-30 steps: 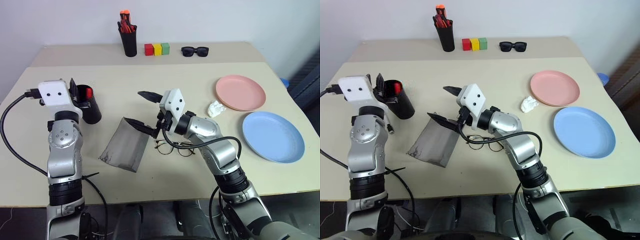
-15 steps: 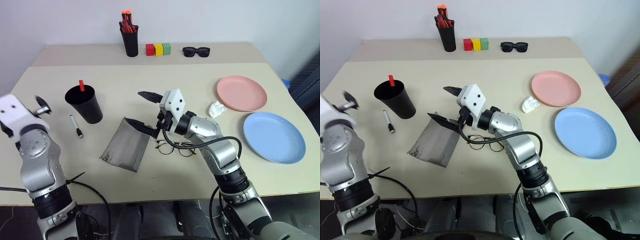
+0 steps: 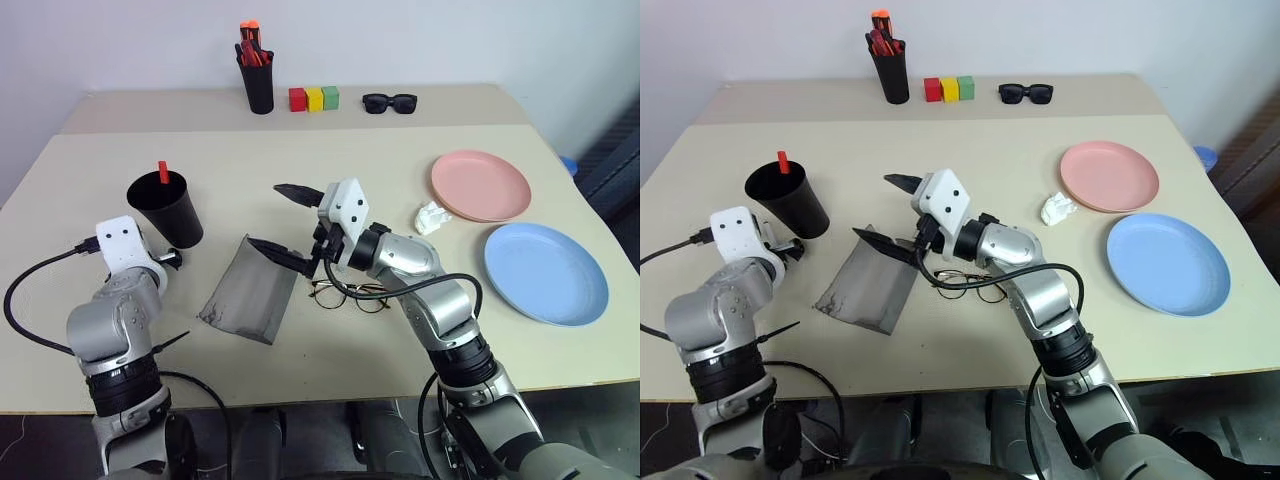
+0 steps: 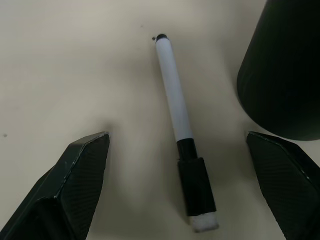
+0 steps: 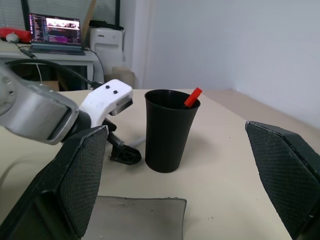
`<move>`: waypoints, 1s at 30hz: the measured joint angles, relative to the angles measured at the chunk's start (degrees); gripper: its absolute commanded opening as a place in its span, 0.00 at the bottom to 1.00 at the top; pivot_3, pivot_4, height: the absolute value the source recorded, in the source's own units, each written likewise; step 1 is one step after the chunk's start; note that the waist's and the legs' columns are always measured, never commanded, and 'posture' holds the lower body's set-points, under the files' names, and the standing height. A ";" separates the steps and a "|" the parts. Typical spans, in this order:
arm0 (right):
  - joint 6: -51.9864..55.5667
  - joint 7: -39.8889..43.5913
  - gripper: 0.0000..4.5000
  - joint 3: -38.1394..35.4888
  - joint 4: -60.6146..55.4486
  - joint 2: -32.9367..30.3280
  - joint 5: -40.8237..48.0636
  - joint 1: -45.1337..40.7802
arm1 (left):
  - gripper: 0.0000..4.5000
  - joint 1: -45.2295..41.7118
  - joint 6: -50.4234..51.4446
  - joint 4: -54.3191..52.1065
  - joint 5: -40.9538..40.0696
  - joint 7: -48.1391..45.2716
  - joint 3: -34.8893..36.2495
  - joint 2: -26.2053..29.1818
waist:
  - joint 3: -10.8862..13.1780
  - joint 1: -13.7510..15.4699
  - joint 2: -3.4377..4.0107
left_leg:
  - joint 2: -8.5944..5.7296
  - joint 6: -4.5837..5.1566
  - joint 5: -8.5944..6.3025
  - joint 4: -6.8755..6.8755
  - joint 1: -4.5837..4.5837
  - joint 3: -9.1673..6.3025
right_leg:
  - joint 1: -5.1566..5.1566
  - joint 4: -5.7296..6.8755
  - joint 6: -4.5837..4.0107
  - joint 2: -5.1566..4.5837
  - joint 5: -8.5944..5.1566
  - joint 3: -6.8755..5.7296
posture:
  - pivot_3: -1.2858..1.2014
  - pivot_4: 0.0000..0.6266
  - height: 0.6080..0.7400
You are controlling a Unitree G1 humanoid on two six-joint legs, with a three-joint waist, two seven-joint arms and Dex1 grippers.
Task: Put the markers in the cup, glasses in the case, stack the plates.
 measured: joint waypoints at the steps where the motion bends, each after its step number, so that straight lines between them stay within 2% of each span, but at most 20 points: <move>1: 0.00 -0.12 1.00 0.01 0.00 -0.01 -0.01 0.00 | 0.69 -0.52 0.40 0.28 0.01 0.19 0.17 -0.17 | 0.00 -0.03 0.00 | 0.00 0.00 0.00 0.00 0.00 0.00 | 0.00 0.00 0.00 0.00 0.00 0.00 | 0.52 0.24 1.00; 7: 0.00 -0.37 1.00 0.01 0.00 -0.05 -0.03 0.09 | 0.01 -1.25 0.19 1.18 1.21 1.52 0.65 -0.33 | 0.00 -0.16 0.00 | 0.00 0.00 0.00 -0.02 0.02 0.00 | -0.01 0.01 0.00 0.00 0.00 0.01 | 0.52 0.24 1.00; 8: 0.00 -0.39 1.00 0.02 0.00 -0.04 -0.03 0.10 | 0.01 -0.92 -1.16 1.48 1.81 1.94 0.63 -0.18 | 0.00 -0.14 0.00 | 0.00 0.00 0.00 -0.02 0.02 0.00 | -0.01 0.01 0.00 0.00 0.00 0.01 | 0.52 0.24 1.00; 11: 0.01 -0.46 1.00 0.05 -0.02 -0.13 -0.03 0.25 | 0.01 0.44 -13.40 2.17 5.64 4.44 0.85 1.29 | 0.01 0.07 -0.01 | 0.01 -0.01 0.00 -0.03 -0.03 0.00 | -0.06 -0.01 -0.01 0.00 0.00 0.01 | 0.52 0.24 1.00; 14: 0.01 -0.41 1.00 0.12 -0.04 -0.21 -0.01 0.34 | 0.01 0.52 -27.67 1.49 9.54 5.63 1.27 6.16 | 0.01 0.16 -0.01 | 0.00 -0.02 0.00 -0.03 -0.05 0.01 | -0.05 -0.04 -0.01 -0.03 0.00 0.01 | 0.52 0.24 1.00; 17: 0.01 -0.23 1.00 0.12 -0.03 -0.24 0.02 0.37 | 0.01 -0.91 -36.61 -0.80 10.43 2.05 -0.88 9.85 | 0.00 0.71 -0.01 | -0.03 -0.02 0.00 -0.02 -0.06 0.02 | 0.01 -0.08 -0.02 -0.07 -0.01 0.00 | 0.52 0.24 1.00; 24: -0.46 -0.05 1.00 0.23 0.05 0.39 0.01 0.27 | 0.01 -2.86 -42.19 -0.09 9.56 -8.52 -14.00 8.96 | 0.00 1.15 -0.01 | -0.04 -0.01 0.00 -0.02 -0.06 0.08 | -0.05 -0.05 -0.01 -0.06 0.00 0.03 | 0.52 0.24 1.00; 29: -0.52 -0.12 1.00 0.21 0.16 0.35 -0.07 0.26 | 0.01 -2.22 -44.22 1.42 10.08 -9.24 -15.89 7.68 | 0.01 -0.03 0.00 | 0.00 -0.01 0.00 -0.04 -0.06 0.05 | -0.07 -0.02 0.00 -0.02 0.00 0.03 | 0.52 0.24 1.00; 30: -0.53 -0.15 1.00 0.20 0.16 0.32 -0.10 0.26 | 0.11 -1.97 -44.32 1.73 10.12 -9.17 -15.88 7.51 | 0.01 -0.08 0.00 | 0.00 -0.01 0.01 -0.03 -0.06 0.05 | -0.07 -0.02 0.00 -0.02 0.00 0.03 | 0.52 0.24 1.00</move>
